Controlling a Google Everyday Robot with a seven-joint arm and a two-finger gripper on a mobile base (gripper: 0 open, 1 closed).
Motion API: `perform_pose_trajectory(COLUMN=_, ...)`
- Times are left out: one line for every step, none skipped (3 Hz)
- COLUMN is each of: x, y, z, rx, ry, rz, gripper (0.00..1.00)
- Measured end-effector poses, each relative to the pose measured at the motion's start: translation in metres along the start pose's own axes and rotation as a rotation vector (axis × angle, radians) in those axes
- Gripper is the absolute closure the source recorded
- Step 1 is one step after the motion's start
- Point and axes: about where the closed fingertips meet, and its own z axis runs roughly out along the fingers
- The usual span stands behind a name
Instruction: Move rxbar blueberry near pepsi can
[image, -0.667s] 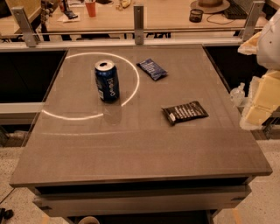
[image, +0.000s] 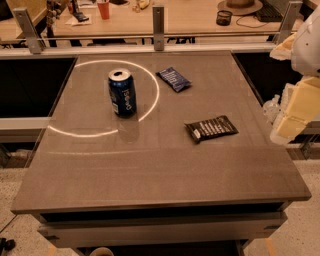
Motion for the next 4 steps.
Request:
perform_pose_trajectory(x=-0.012, y=-0.023, z=0.004, rx=0.039, ry=-0.071, rz=0.072, gripper=0.0)
perform_pose_trajectory(x=-0.032, y=-0.058, z=0.004, rx=0.112, ry=-0.192, rz=0.19, gripper=0.0)
perform_pose_trajectory(x=-0.049, y=-0.079, z=0.009, rx=0.132, ry=-0.302, rz=0.328, gripper=0.0)
perform_pose_trajectory(x=-0.067, y=-0.093, z=0.024, rx=0.128, ry=-0.44, rz=0.435, gripper=0.0)
